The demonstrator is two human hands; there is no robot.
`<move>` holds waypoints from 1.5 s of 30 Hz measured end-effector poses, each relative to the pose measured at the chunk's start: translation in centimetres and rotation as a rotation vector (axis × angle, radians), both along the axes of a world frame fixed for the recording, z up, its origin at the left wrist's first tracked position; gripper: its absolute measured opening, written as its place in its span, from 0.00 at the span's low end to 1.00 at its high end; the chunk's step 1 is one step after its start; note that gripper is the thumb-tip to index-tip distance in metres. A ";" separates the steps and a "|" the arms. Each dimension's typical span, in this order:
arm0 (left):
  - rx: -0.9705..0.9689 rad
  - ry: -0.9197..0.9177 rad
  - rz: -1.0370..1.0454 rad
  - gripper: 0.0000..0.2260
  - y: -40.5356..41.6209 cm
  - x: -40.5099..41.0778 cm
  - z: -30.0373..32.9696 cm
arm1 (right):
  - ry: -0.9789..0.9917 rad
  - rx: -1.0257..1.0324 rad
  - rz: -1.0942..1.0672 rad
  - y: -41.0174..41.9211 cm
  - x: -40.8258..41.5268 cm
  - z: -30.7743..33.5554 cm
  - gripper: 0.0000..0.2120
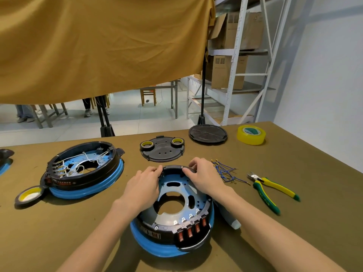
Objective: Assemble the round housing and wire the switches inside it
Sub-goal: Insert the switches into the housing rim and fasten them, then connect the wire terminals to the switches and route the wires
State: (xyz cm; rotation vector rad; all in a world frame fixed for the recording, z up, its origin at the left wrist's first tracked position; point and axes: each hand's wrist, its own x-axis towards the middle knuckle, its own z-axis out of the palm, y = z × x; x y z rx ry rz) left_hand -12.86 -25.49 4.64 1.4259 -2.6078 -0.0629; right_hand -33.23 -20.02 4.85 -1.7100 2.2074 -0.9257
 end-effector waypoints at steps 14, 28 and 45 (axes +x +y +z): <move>-0.166 -0.008 0.311 0.22 5.8 3.4 1.9 | -0.133 -0.026 -0.009 1.4 -1.3 1.1 0.16; -0.007 0.174 -0.140 0.33 6.3 1.2 -0.6 | -0.190 -0.065 0.135 0.4 -2.9 -0.8 0.14; -0.078 -0.113 0.104 0.34 2.2 0.1 -0.7 | 0.141 -0.086 -0.217 3.0 -8.2 -3.0 0.18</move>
